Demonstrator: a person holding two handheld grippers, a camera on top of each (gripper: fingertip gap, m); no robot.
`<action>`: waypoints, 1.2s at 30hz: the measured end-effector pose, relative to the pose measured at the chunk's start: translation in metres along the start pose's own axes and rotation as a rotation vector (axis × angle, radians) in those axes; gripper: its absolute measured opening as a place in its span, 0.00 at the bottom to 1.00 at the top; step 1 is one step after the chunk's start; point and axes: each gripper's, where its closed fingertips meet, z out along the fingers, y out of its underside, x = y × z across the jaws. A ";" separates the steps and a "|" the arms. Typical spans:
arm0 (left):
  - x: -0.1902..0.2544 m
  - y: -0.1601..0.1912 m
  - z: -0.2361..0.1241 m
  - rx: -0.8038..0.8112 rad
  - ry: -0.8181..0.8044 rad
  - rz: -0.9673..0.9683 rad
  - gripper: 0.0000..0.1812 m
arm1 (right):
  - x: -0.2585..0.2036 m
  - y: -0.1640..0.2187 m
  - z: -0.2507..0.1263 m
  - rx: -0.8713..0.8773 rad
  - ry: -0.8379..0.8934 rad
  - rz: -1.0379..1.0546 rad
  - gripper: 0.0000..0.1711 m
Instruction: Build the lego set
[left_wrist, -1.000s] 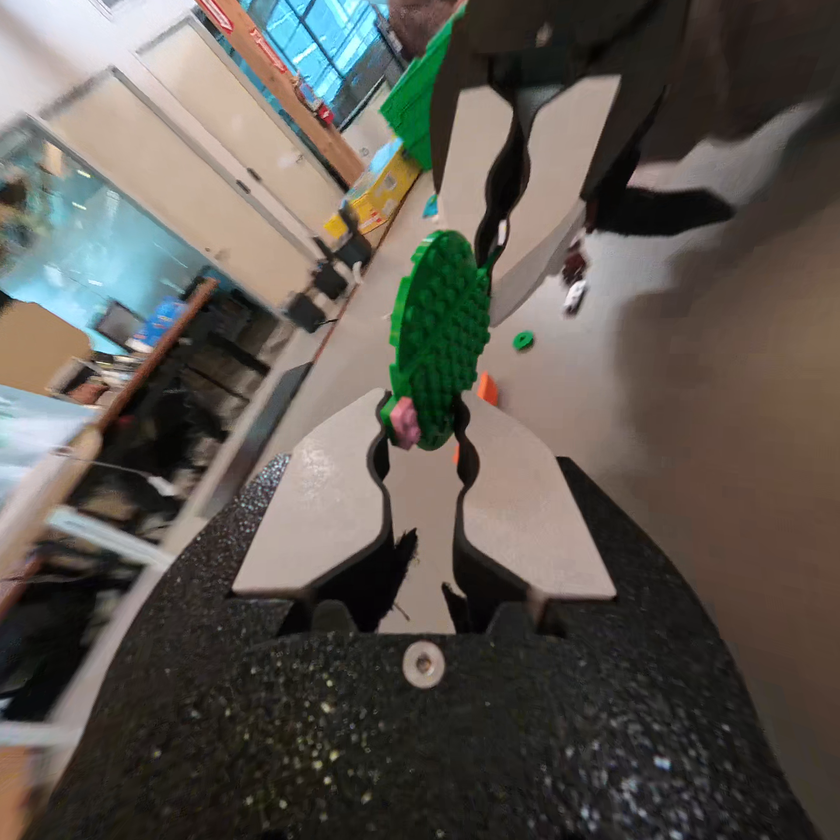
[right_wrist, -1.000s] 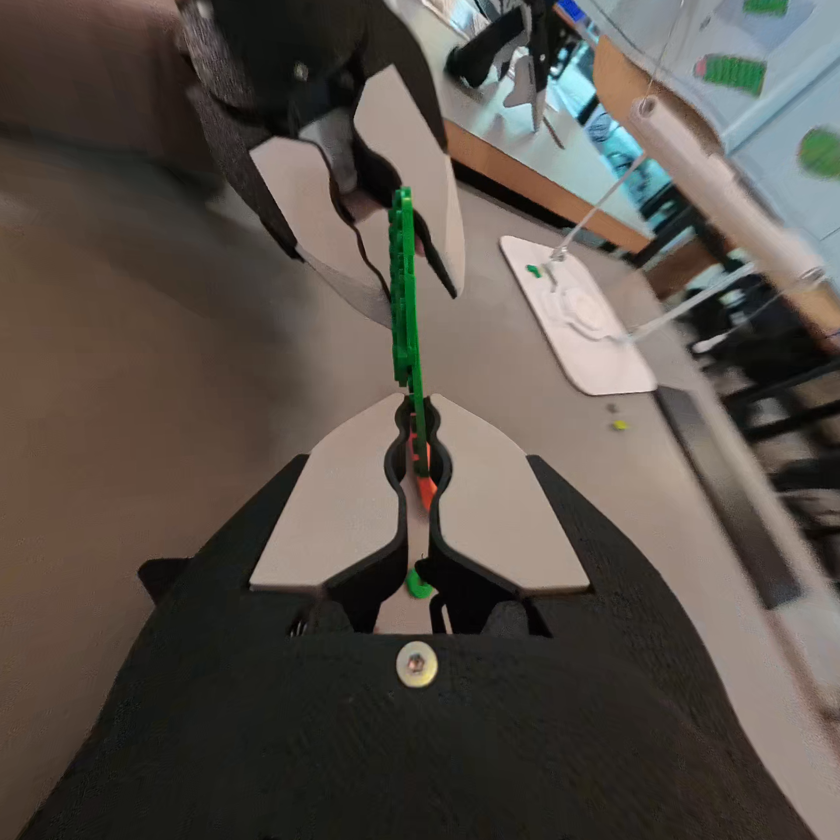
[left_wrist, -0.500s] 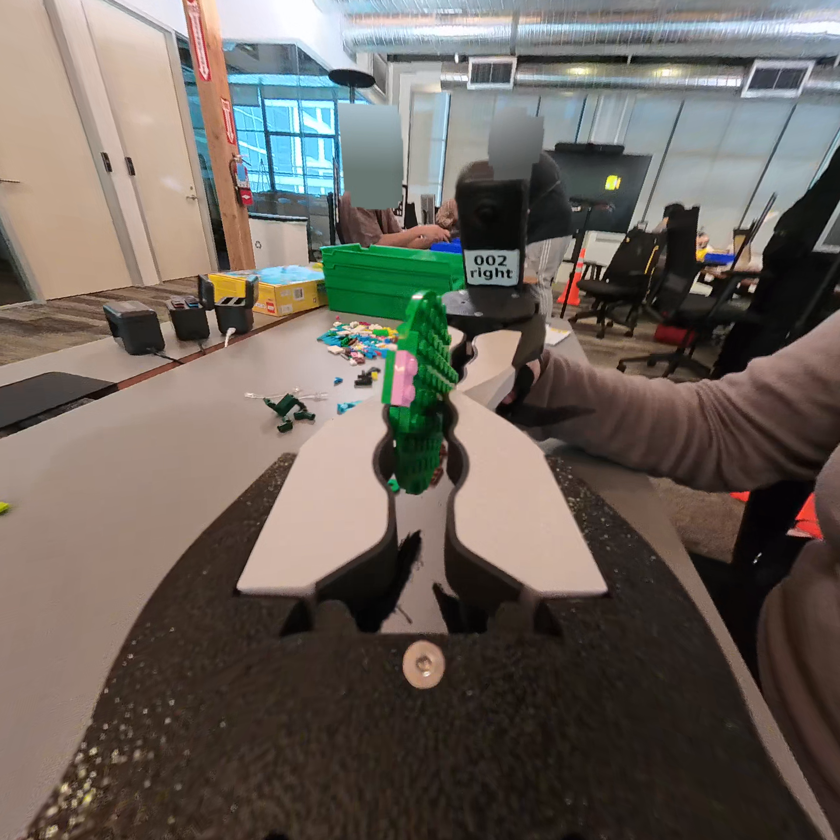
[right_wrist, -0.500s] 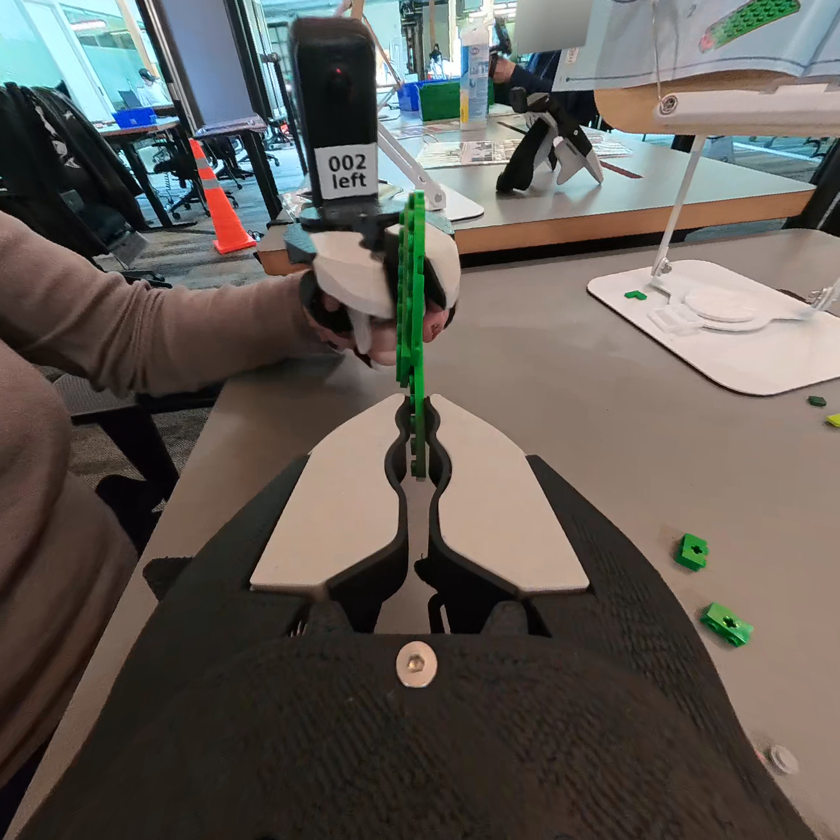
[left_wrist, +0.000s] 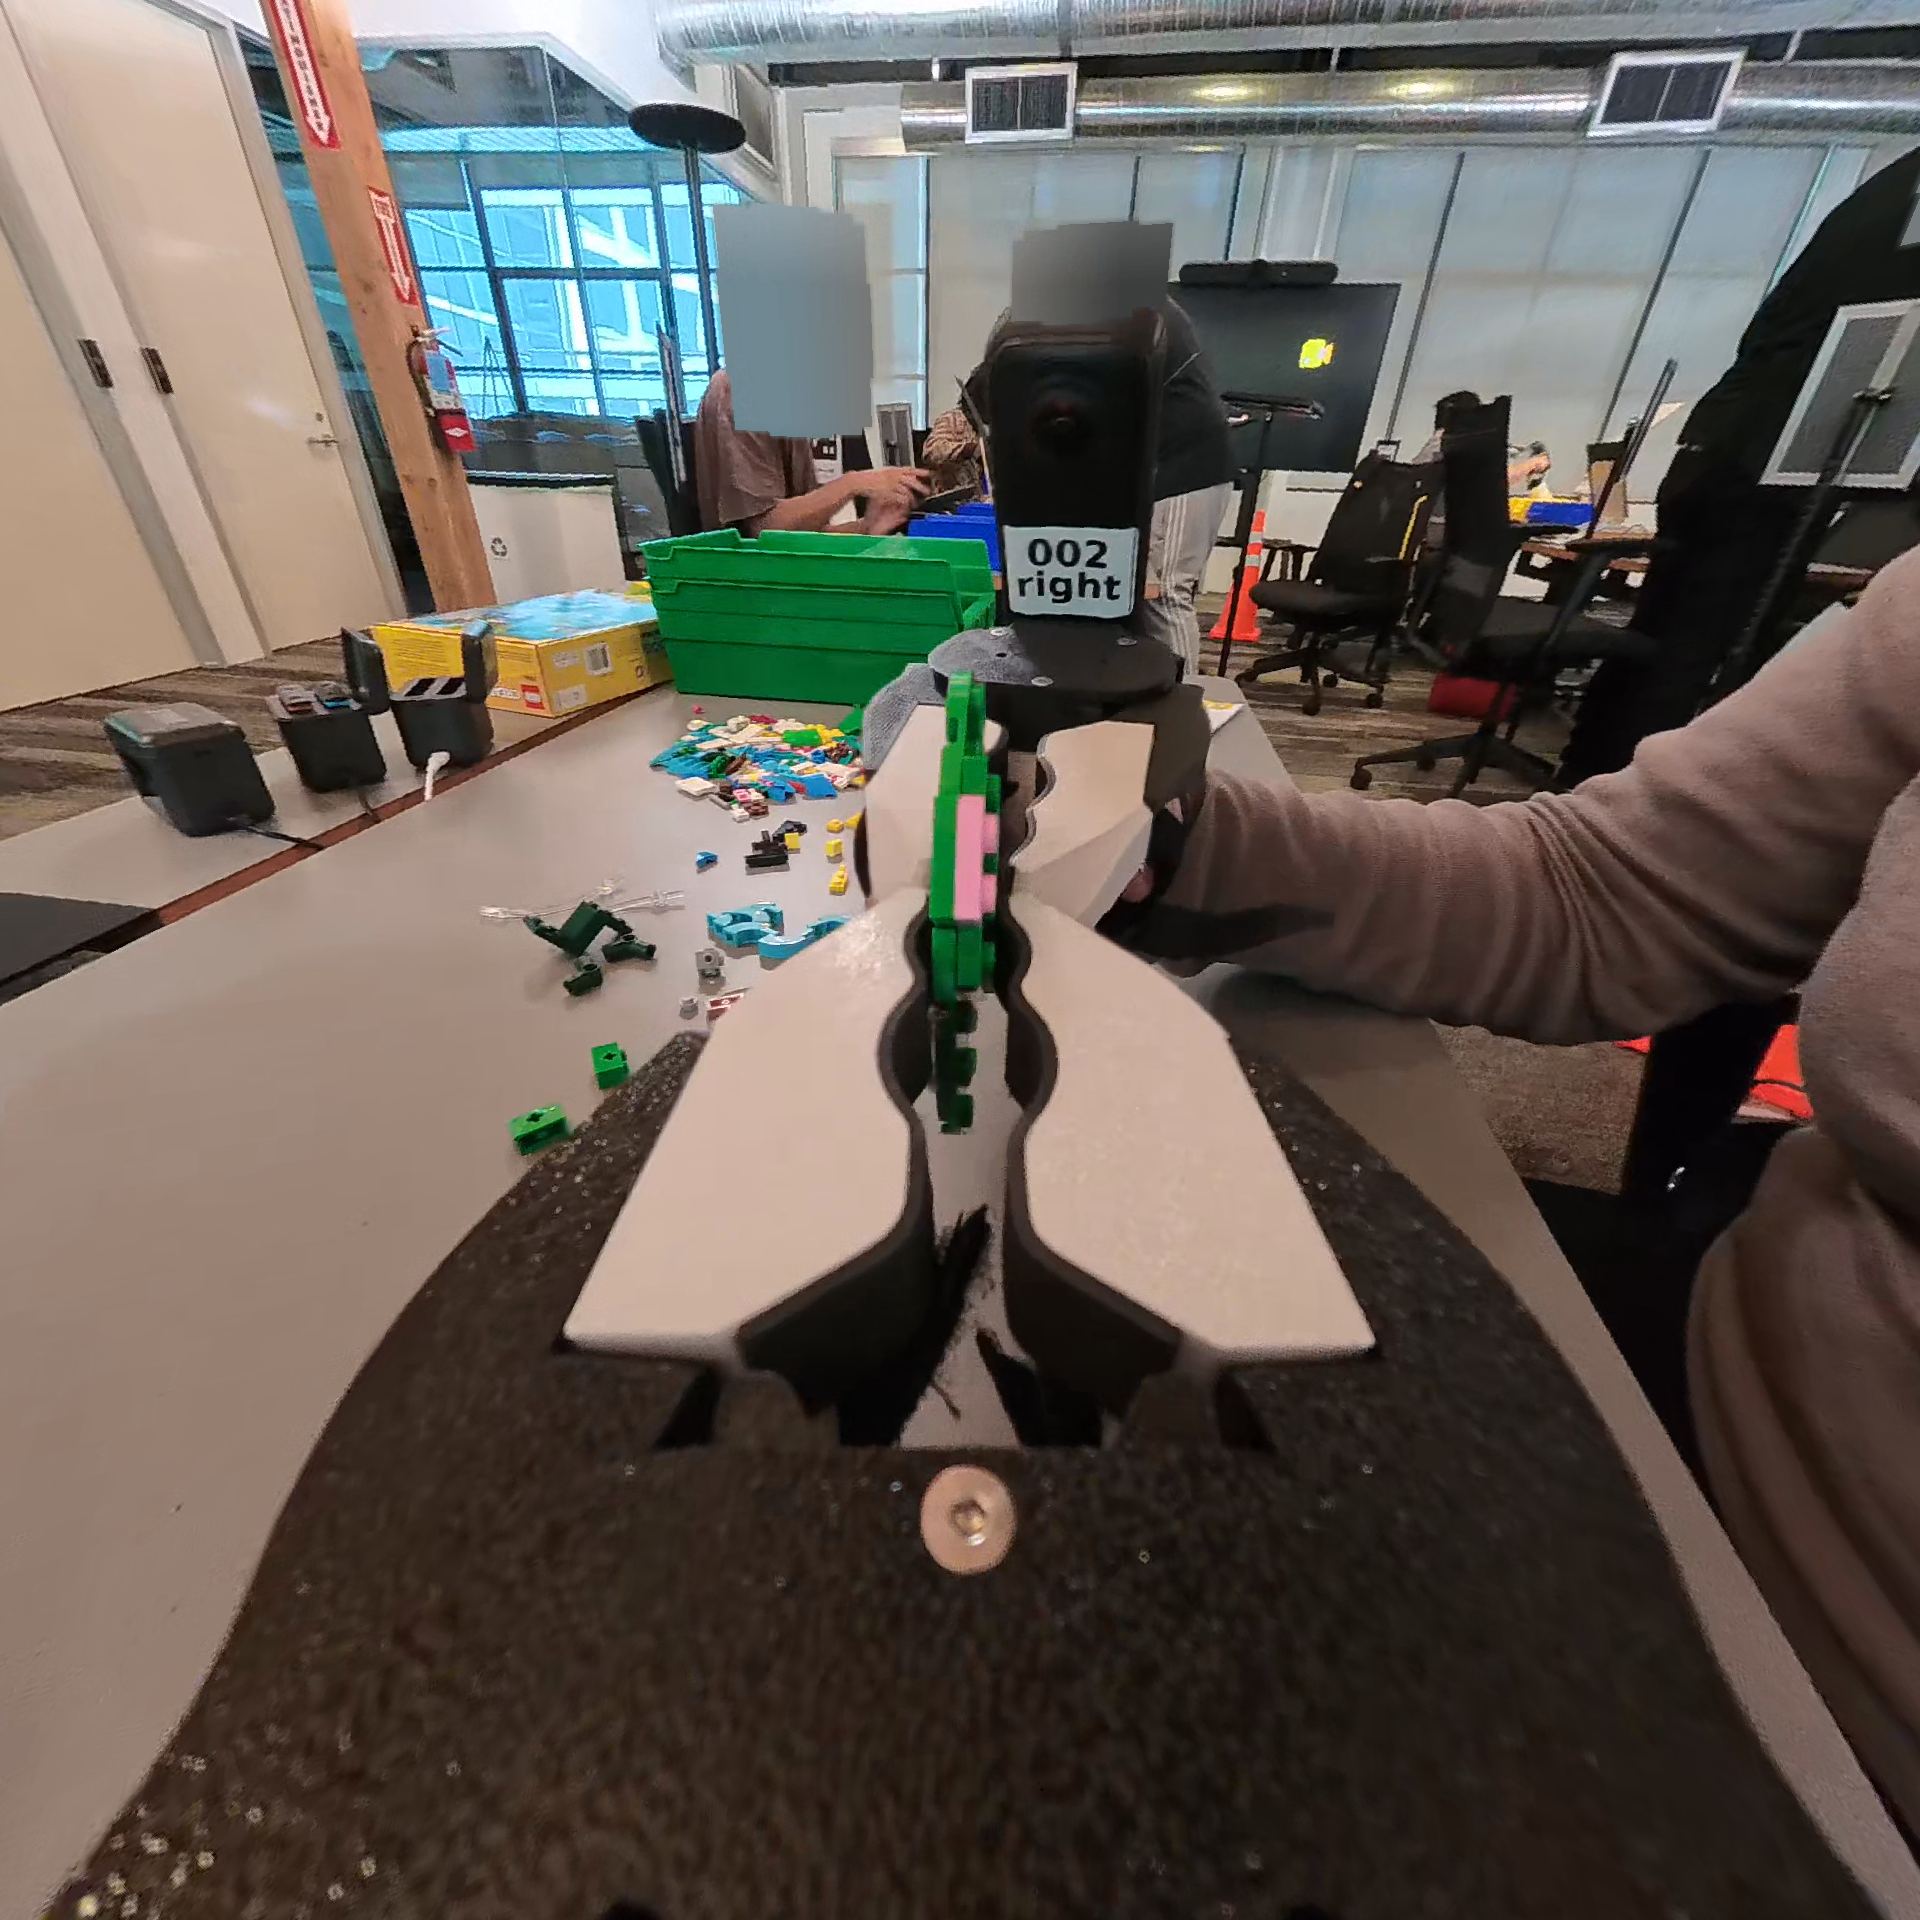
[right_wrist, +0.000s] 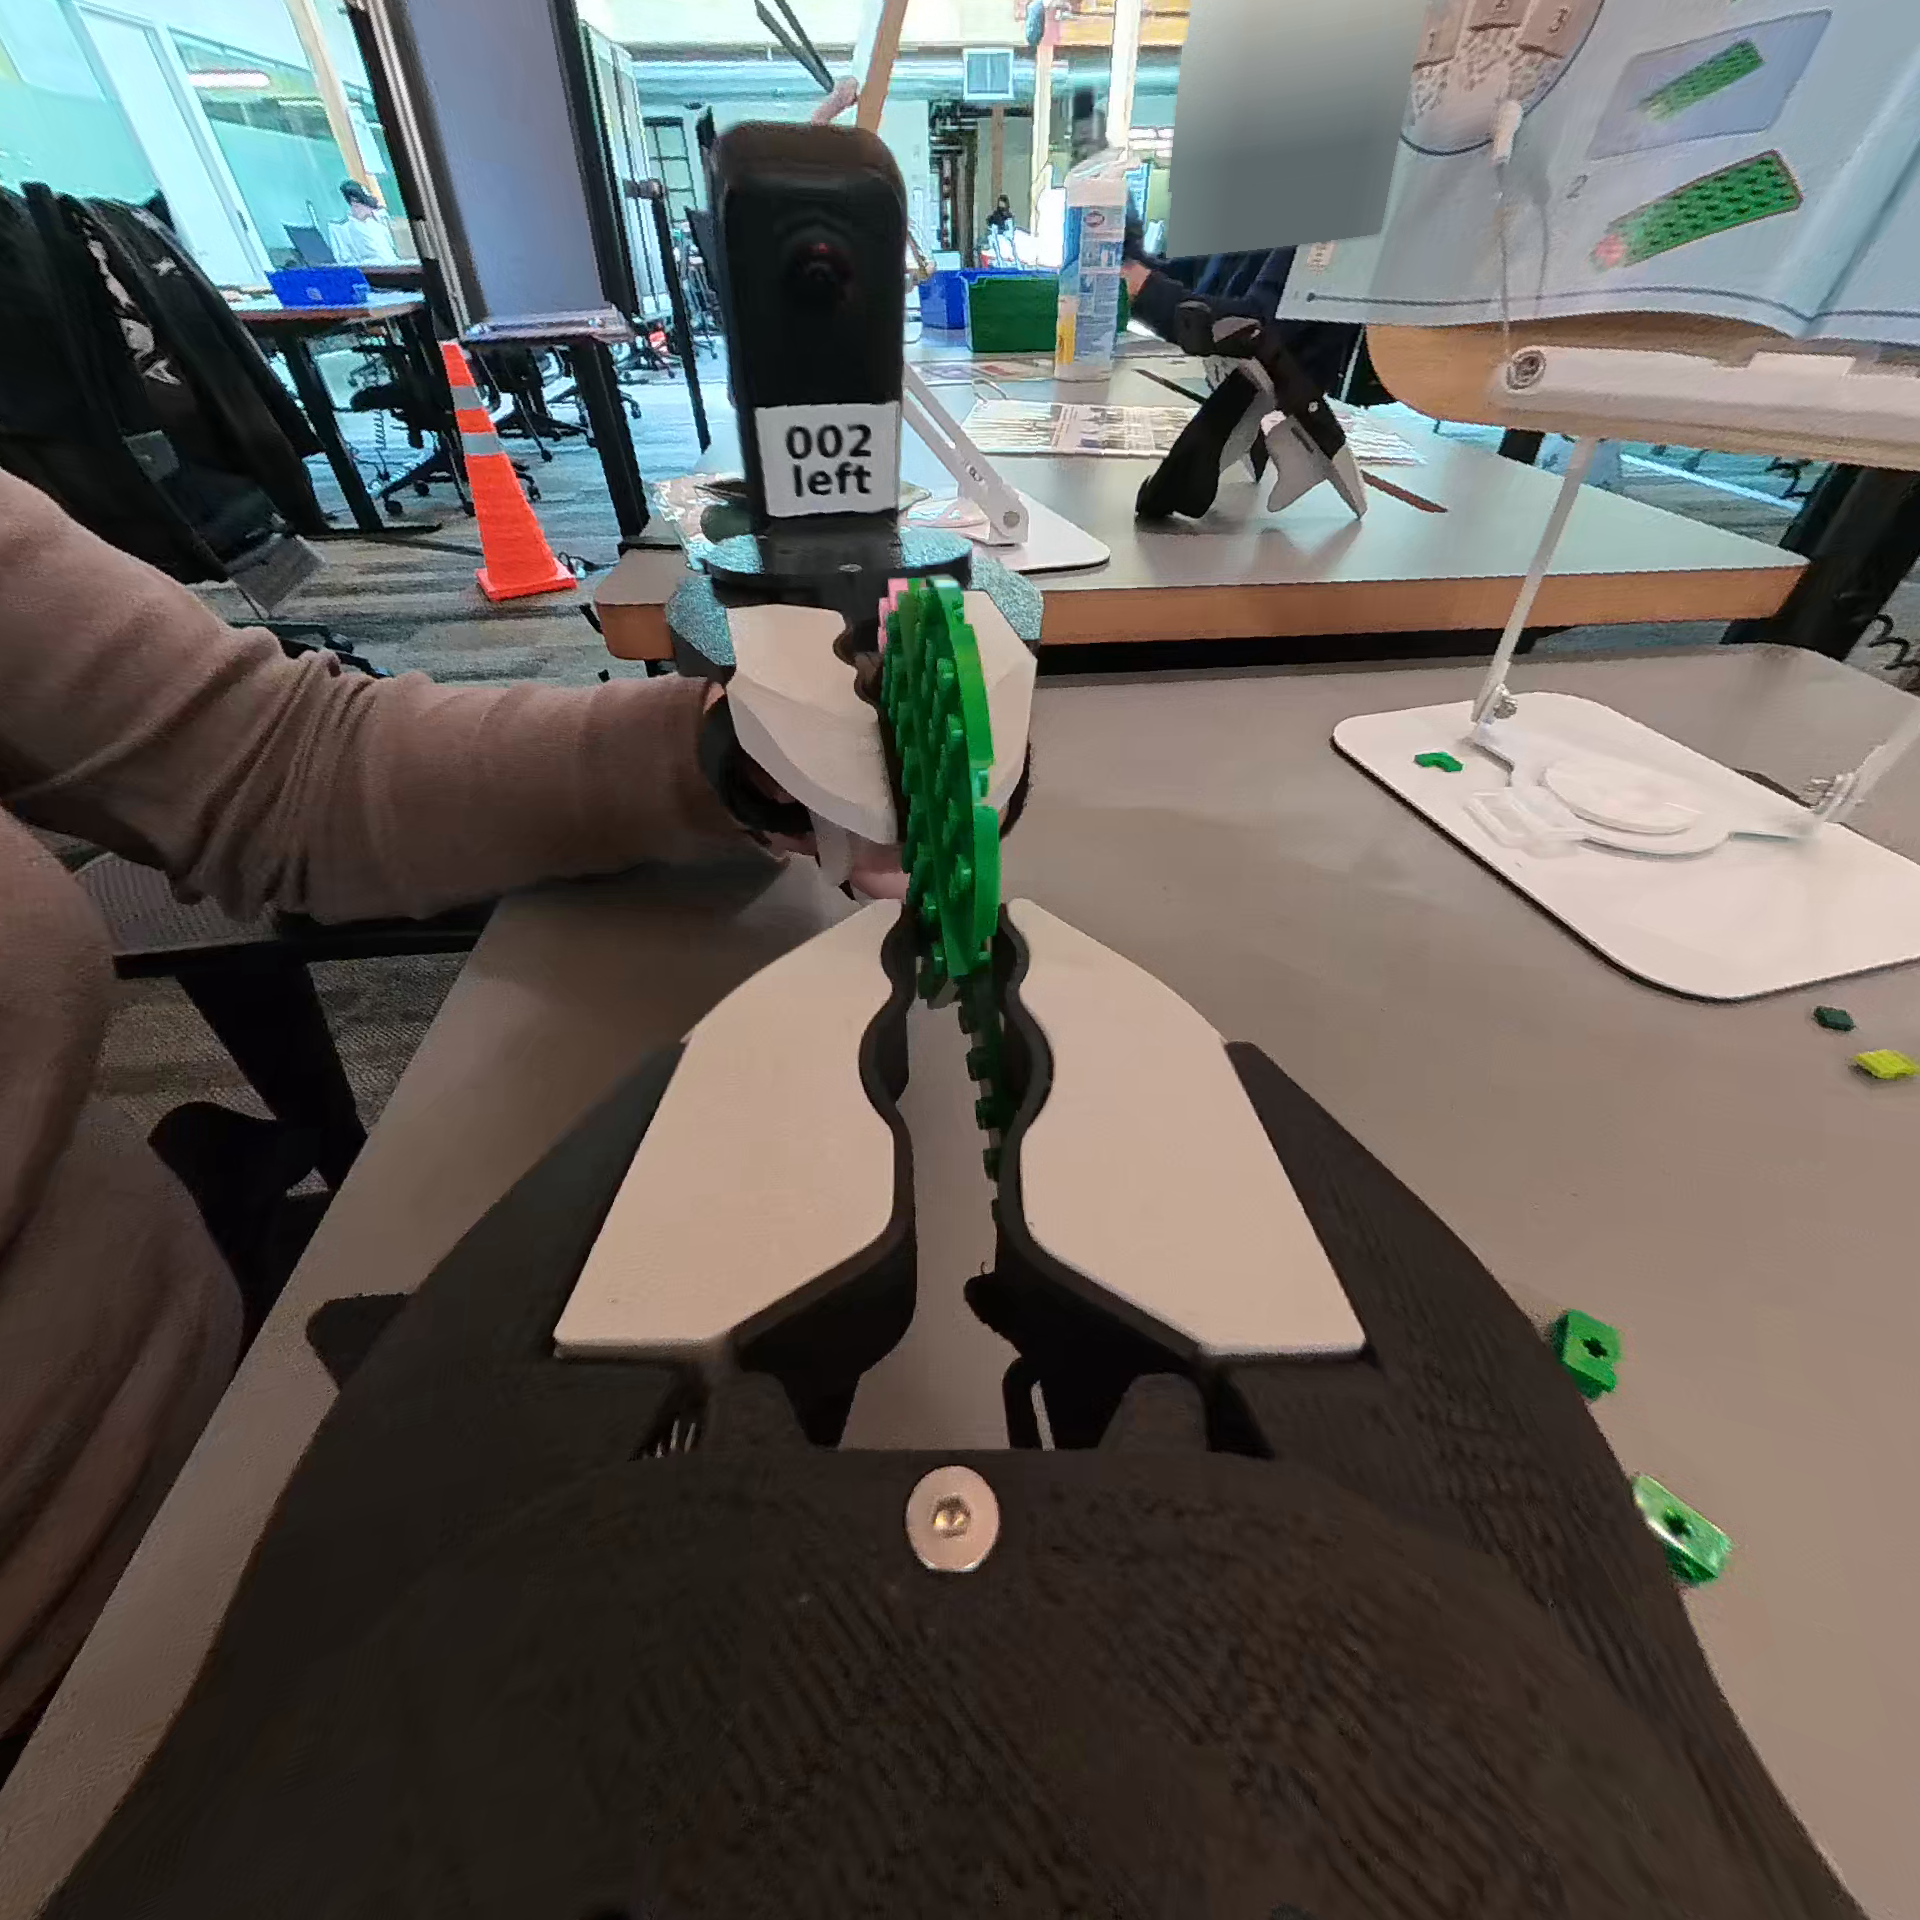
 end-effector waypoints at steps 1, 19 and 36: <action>0.001 -0.001 0.000 0.006 0.009 -0.010 0.05 | -0.001 -0.001 0.000 0.003 -0.011 0.001 0.06; -0.009 0.012 -0.010 -0.182 -0.105 0.203 0.11 | -0.002 0.020 0.001 -0.175 0.024 -0.114 0.05; -0.013 0.005 -0.020 -0.116 -0.081 0.108 0.28 | 0.010 0.022 -0.003 -0.205 0.142 -0.303 0.05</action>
